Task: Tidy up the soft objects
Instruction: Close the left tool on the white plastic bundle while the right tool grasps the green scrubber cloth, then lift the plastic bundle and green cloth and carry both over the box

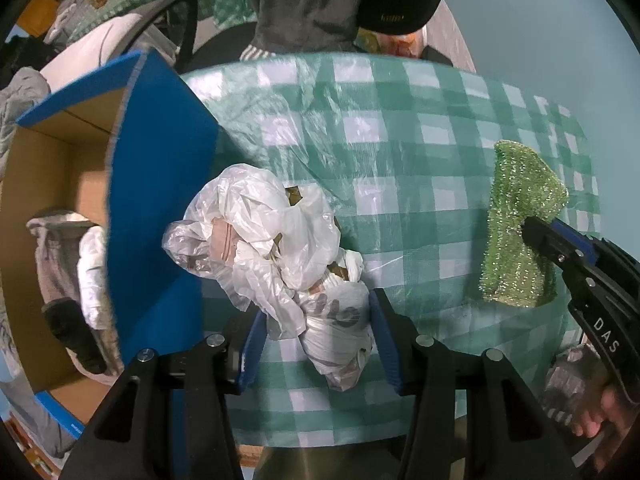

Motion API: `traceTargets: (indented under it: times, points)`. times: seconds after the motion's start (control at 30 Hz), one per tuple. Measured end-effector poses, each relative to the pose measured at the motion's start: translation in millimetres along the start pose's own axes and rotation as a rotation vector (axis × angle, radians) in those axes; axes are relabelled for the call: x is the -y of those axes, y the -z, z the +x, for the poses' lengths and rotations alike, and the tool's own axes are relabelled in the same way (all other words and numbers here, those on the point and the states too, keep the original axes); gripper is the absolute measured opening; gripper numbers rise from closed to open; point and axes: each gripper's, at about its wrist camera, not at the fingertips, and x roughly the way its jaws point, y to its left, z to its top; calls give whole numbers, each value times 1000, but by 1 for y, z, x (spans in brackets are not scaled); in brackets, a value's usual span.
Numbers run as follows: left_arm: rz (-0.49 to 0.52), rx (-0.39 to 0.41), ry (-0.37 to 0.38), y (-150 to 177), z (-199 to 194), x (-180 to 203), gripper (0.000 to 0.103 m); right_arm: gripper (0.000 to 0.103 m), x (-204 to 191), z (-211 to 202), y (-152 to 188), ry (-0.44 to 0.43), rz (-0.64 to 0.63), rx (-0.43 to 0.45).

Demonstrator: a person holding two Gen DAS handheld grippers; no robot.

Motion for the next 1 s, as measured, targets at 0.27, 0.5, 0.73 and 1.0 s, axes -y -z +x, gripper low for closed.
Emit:
traceTargets:
  times: [0.27, 0.5, 0.73, 1.0]
  points:
    - [-12, 93, 4, 13, -41, -11, 49, 13, -15, -30, -5, -14, -19, 39]
    - [-35, 152, 10, 22, -77, -35, 48, 13, -30, -56, -11, -38, -41, 84]
    - [-65, 178, 13, 24, -92, -53, 47, 13, -51, -70, -20, -66, -79, 111]
    - [-88, 216, 1, 34, -110, -71, 47, 13, -78, -74, -28, -100, -124, 126]
